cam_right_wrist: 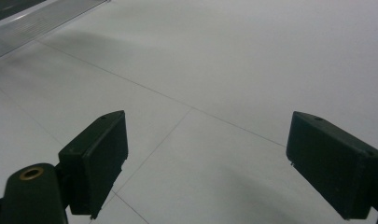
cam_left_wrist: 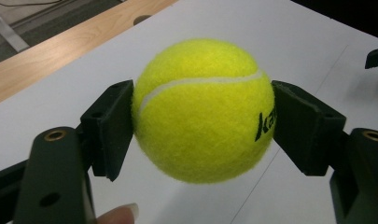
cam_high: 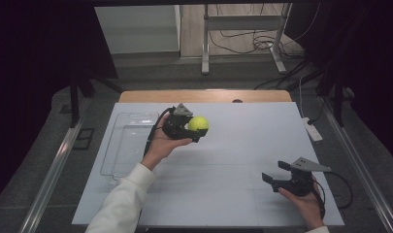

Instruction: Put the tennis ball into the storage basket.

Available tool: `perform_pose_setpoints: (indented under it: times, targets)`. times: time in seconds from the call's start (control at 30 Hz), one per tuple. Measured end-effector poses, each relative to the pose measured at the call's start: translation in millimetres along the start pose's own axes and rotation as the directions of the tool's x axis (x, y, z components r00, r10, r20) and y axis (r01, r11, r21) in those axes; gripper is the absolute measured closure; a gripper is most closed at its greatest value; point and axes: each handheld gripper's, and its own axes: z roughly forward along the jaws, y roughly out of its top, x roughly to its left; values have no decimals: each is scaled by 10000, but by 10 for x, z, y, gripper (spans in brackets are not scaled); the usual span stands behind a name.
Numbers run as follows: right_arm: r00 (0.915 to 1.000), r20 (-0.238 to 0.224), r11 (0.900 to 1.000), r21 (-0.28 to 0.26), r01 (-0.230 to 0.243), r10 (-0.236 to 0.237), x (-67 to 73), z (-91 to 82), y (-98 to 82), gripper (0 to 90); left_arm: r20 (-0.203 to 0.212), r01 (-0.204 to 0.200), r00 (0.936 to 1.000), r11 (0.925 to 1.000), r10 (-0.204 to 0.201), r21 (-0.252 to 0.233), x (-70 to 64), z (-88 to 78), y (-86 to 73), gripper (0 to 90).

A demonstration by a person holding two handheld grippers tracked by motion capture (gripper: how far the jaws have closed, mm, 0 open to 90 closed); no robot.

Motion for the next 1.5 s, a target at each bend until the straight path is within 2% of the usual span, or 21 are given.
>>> perform_pose_setpoints:
  times: [0.53,1.0,1.5]
  targets:
    - [10000,17,10000,-12,20,-20,3,-6,4,127,-57,-62,10000,9999,61,-125,9,-90,-26,264]
    - [10000,26,10000,-19,23,-23,4,-4,5,127,-262,148,9995,9993,-157,-339,62,-231,-58,264]
    - [10000,50,10000,-57,-21,21,-4,-9,6,127,-400,184,9990,9989,-202,-442,103,-332,-89,264]
